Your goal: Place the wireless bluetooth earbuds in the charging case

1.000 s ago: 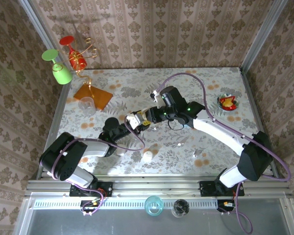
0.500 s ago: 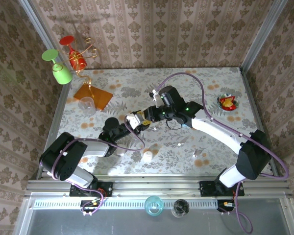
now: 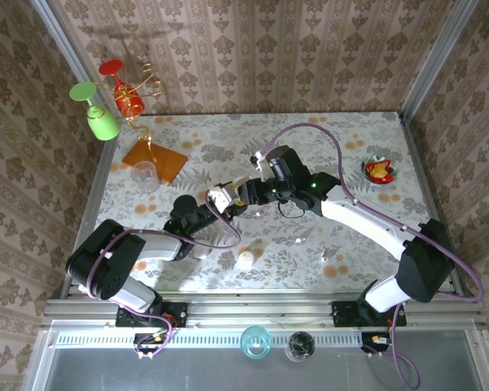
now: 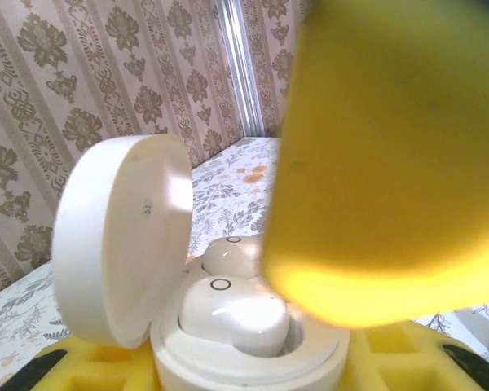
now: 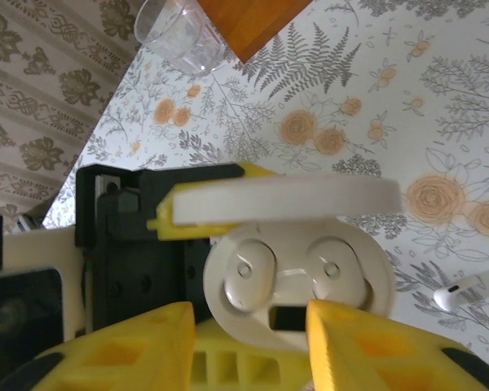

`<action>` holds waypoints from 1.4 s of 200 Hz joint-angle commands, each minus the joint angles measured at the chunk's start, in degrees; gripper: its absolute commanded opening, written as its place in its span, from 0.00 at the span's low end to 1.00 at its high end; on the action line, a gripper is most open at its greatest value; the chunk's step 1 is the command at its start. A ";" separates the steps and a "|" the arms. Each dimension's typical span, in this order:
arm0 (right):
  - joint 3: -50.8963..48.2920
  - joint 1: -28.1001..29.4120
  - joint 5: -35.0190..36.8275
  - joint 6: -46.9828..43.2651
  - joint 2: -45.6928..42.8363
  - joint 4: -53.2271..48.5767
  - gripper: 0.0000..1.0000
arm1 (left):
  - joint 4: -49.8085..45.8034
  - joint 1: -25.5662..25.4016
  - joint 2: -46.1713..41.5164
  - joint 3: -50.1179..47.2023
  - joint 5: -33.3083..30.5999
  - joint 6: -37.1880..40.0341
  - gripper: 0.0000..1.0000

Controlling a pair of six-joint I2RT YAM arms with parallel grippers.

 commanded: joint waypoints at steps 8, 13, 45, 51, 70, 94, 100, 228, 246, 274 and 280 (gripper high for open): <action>-2.16 0.02 2.98 0.37 -4.35 0.56 0.46 | 3.15 0.51 0.55 -0.23 -0.35 -1.59 0.30; -2.44 0.03 3.22 0.46 -4.85 0.68 0.46 | 3.15 0.51 0.54 -0.33 -0.28 -1.27 0.31; -2.49 -0.21 4.10 0.92 -7.40 1.18 0.47 | 3.24 0.58 1.53 -0.79 0.73 2.50 0.31; -2.08 -0.27 4.25 0.61 -7.41 1.16 0.47 | 3.24 0.44 1.61 -0.86 0.84 3.29 0.31; -0.67 -0.30 4.90 -0.17 -6.94 1.06 0.47 | 3.19 0.34 1.73 -1.10 1.62 5.26 0.31; 2.69 -0.59 5.36 -1.58 -4.04 -1.04 0.47 | 3.24 0.15 1.59 -1.38 2.31 6.72 0.31; 3.57 -0.65 5.36 -1.94 -3.04 -1.69 0.46 | 3.19 0.16 1.49 -1.40 2.57 6.84 0.31; 5.32 -0.83 2.19 -0.31 2.09 -2.96 0.37 | 3.47 0.58 -0.38 -1.50 1.16 0.93 0.32; 4.06 -1.05 2.20 0.34 0.87 -2.40 0.37 | 3.50 0.69 -0.70 -1.23 1.83 -0.67 0.32; 2.47 -1.69 1.87 2.45 -1.87 -1.33 0.43 | 3.60 0.78 -1.52 -1.53 2.70 -1.97 0.32; 1.93 -2.01 1.62 3.15 -2.61 -0.78 0.45 | 3.72 0.79 -1.77 -1.56 2.99 -2.44 0.32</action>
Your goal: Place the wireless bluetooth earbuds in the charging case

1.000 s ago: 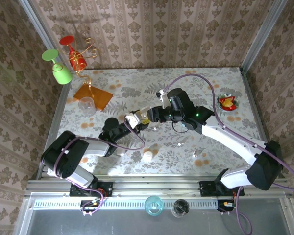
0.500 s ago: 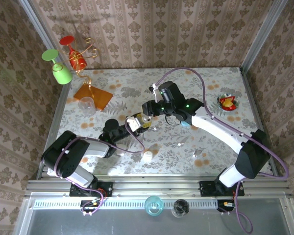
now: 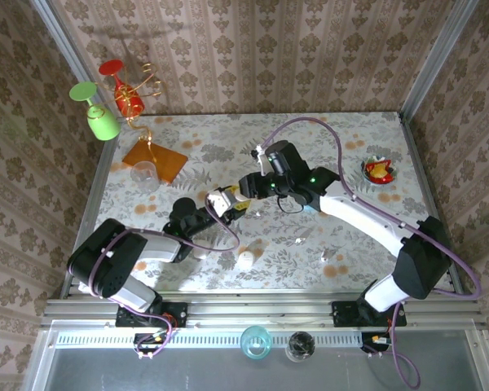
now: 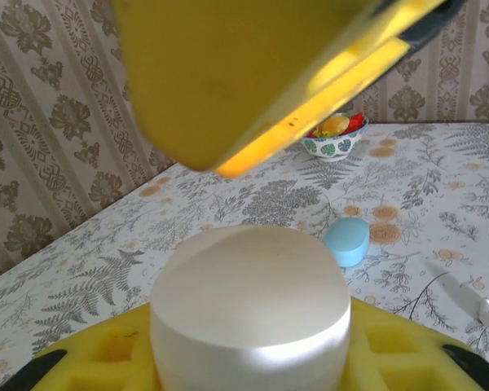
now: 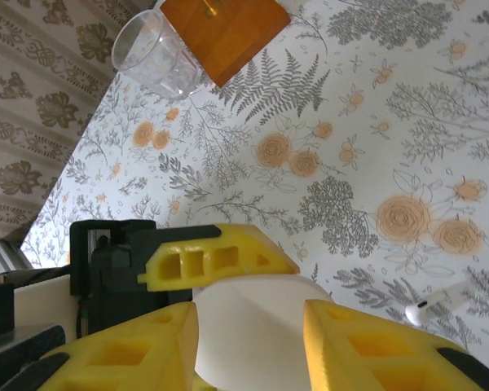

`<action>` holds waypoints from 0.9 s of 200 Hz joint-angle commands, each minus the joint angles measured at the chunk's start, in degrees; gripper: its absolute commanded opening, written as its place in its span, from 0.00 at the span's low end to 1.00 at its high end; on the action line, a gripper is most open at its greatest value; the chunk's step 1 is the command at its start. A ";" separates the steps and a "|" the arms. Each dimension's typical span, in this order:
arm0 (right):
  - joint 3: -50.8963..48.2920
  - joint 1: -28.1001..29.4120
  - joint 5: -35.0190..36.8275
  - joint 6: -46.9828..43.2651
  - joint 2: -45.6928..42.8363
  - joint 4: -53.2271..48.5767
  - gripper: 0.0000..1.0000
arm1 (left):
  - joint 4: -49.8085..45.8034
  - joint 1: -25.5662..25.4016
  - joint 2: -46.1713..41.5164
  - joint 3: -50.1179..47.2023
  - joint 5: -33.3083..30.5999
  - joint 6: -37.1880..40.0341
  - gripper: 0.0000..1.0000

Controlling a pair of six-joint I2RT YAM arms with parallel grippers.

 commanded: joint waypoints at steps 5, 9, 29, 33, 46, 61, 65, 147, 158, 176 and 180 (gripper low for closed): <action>-2.14 -1.22 -2.06 3.49 -4.89 1.57 0.46 | 2.97 0.48 -2.51 0.29 1.55 -3.81 0.32; -2.67 -1.62 -2.95 4.25 -5.34 2.19 0.47 | 3.08 0.49 -2.68 0.28 1.86 -4.28 0.32; -6.96 -4.64 -10.05 10.14 -6.84 7.89 0.52 | 3.22 0.65 -3.53 0.83 3.79 -7.39 0.34; -7.86 -5.31 -12.19 11.71 -6.85 9.43 0.54 | 3.34 0.70 -3.66 0.95 4.23 -7.98 0.34; -11.06 -7.25 -17.42 16.69 -8.58 14.21 0.57 | 3.46 0.90 -4.08 1.49 5.17 -10.00 0.34; -14.26 -8.54 -21.46 21.38 -9.07 19.90 0.60 | 3.48 1.01 -4.78 2.06 5.68 -12.13 0.34; -15.02 -8.86 -22.23 22.34 -9.20 21.17 0.61 | 3.47 1.01 -5.01 2.20 5.77 -12.56 0.34; -22.24 -9.47 -33.07 41.94 -3.16 45.67 0.55 | 3.50 1.02 -5.05 5.51 6.12 -16.02 0.32; -22.28 -9.38 -33.17 42.39 -2.81 45.93 0.50 | 3.44 1.05 -4.83 5.85 6.12 -16.03 0.32; -22.60 -9.38 -33.42 43.54 -2.29 47.62 0.42 | 3.48 1.01 -4.65 5.90 6.30 -15.98 0.32; -22.65 -9.38 -33.42 43.64 -2.28 47.78 0.40 | 3.49 1.01 -4.66 5.98 6.36 -15.97 0.32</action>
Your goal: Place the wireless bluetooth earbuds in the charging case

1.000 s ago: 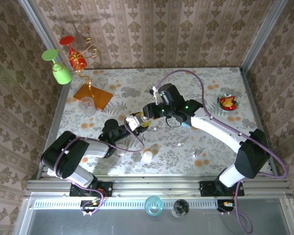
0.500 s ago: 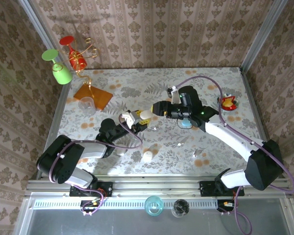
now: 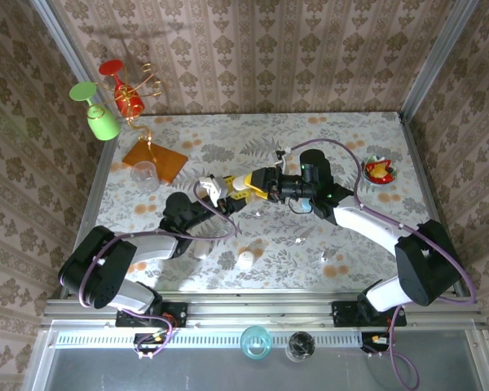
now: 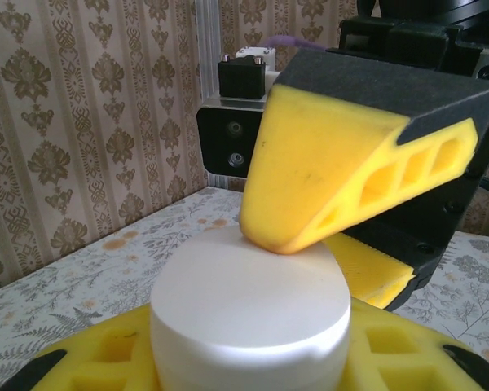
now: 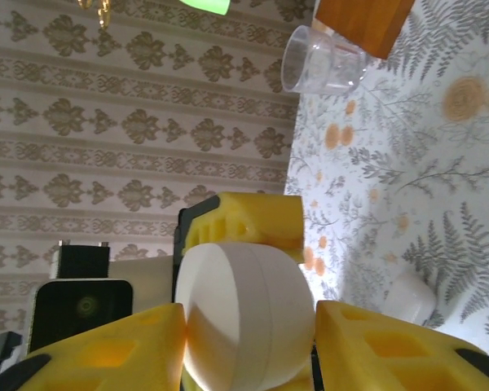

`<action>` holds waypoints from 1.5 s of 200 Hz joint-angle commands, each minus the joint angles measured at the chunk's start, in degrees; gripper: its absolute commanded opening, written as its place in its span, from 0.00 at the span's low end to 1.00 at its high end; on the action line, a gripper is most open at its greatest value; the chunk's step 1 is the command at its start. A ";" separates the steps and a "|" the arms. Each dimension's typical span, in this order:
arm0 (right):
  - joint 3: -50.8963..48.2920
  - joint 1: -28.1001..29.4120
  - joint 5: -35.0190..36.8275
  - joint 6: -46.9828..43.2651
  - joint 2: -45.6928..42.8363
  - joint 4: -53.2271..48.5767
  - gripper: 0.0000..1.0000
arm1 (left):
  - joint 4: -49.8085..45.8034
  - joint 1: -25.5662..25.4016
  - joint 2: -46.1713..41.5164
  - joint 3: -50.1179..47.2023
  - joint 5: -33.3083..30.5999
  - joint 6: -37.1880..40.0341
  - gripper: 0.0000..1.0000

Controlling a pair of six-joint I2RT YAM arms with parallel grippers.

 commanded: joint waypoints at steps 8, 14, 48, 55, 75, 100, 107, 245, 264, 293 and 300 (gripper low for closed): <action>-0.82 0.44 -2.50 3.76 1.06 5.80 0.37 | 2.52 0.14 -0.06 2.21 1.79 -1.26 0.32; -0.96 0.43 -2.37 3.87 1.20 6.03 0.35 | 2.54 0.13 -0.06 2.19 1.95 -1.20 0.32; -1.48 0.34 -2.11 5.62 2.31 9.07 0.24 | 2.54 0.14 -0.19 1.79 2.33 -1.08 0.32; -1.52 0.26 -1.94 5.61 2.34 9.18 0.22 | 2.54 0.13 -0.23 1.66 2.41 -1.01 0.32; -1.86 0.00 -1.32 5.42 2.39 9.51 0.18 | 2.54 0.18 -0.61 1.33 2.48 -0.73 0.34; -2.18 -0.35 0.12 5.81 2.41 9.14 0.30 | 2.54 0.13 -1.19 1.26 3.37 -0.69 0.33; -2.07 -0.44 0.51 6.09 2.51 9.35 0.35 | 2.54 0.13 -1.20 1.31 3.95 -0.66 0.32; -2.70 -0.55 -1.93 9.55 5.96 16.40 0.25 | 2.45 0.38 -1.24 0.87 4.00 -1.11 0.32; -3.11 -0.71 -1.84 9.31 5.19 16.46 0.19 | 2.45 0.48 -1.03 0.78 3.77 -0.94 0.35; -3.32 -1.31 -0.85 8.25 3.95 15.26 0.13 | 2.45 0.90 -0.89 0.69 3.83 -0.69 0.47; -3.47 -1.54 -0.42 8.14 3.82 14.97 0.13 | 2.47 1.17 -1.11 0.54 3.79 -0.70 0.56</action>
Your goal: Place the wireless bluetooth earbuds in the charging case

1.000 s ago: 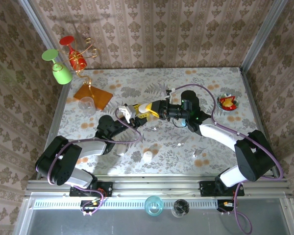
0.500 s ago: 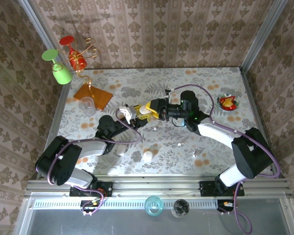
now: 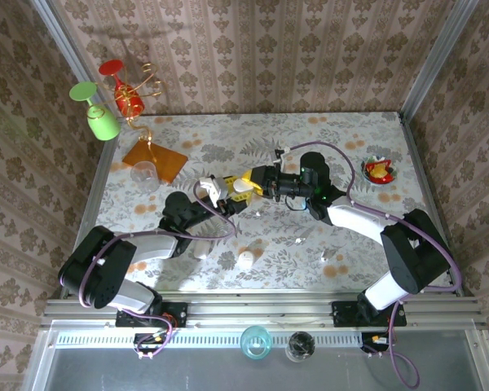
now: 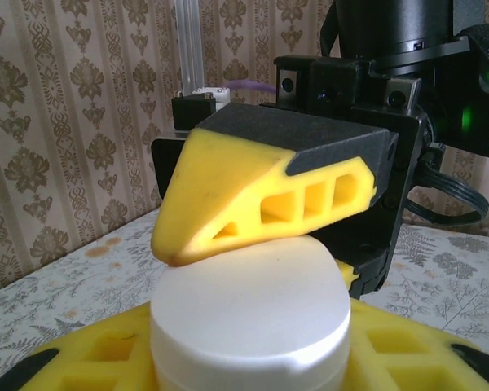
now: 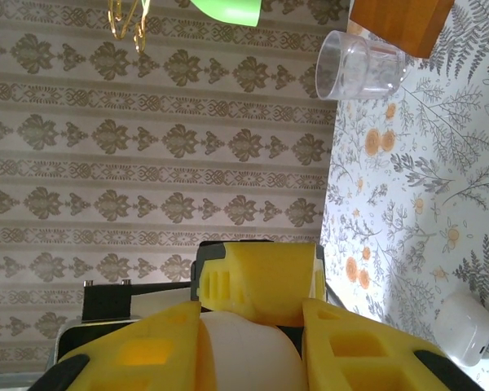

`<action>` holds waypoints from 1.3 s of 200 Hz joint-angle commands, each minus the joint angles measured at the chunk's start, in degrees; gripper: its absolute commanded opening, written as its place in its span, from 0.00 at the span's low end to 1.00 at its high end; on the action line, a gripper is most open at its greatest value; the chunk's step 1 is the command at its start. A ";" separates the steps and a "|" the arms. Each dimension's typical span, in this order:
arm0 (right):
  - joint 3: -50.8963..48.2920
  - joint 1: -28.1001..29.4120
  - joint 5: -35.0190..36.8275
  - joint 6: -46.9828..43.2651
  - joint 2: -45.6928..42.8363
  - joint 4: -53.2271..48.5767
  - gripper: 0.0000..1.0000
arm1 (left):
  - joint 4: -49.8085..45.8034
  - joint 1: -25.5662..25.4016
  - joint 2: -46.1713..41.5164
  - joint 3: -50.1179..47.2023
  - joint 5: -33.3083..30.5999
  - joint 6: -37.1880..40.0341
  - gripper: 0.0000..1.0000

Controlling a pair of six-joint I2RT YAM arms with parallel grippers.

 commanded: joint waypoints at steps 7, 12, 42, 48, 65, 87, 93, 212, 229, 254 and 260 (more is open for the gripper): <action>-1.30 -0.97 1.56 -2.02 -1.38 -0.35 0.14 | 2.08 1.10 -1.37 0.20 0.82 -0.57 0.62; -1.54 -1.21 1.91 -2.26 -1.56 -0.58 0.13 | 2.07 1.36 -1.57 0.06 0.91 -0.66 0.66; -3.18 -3.63 4.91 -5.81 -1.91 -5.00 0.13 | 1.89 2.43 -2.92 -1.61 1.13 -0.21 0.87; -3.39 -4.29 5.79 -7.66 -2.11 -7.39 0.14 | 1.75 2.52 -3.15 -2.03 1.10 -0.05 0.89; -3.27 -6.46 10.31 -14.78 -2.67 -17.02 0.14 | -0.65 2.70 -4.00 -2.77 1.09 0.39 0.92; -2.44 -9.06 16.82 -22.06 -1.74 -26.15 0.13 | -7.83 2.53 -5.55 -2.89 1.33 2.88 0.94; -2.38 -9.71 17.54 -22.78 -1.10 -26.56 0.13 | -10.08 2.45 -6.15 -2.89 1.46 3.73 0.94; 21.27 -5.71 21.07 -30.40 25.63 -31.86 0.13 | -33.05 1.74 -21.13 -7.08 -4.94 12.71 0.98; 26.64 -4.46 20.74 -32.55 30.00 -34.15 0.15 | -33.53 1.67 -22.08 -7.62 -6.34 12.23 0.96; 33.35 -3.38 21.10 -35.37 34.79 -37.79 0.15 | -35.39 1.56 -23.29 -7.64 -7.82 11.70 0.95; 34.76 -3.29 21.02 -35.76 35.86 -38.55 0.16 | -35.76 1.48 -23.51 -7.64 -8.25 11.65 0.95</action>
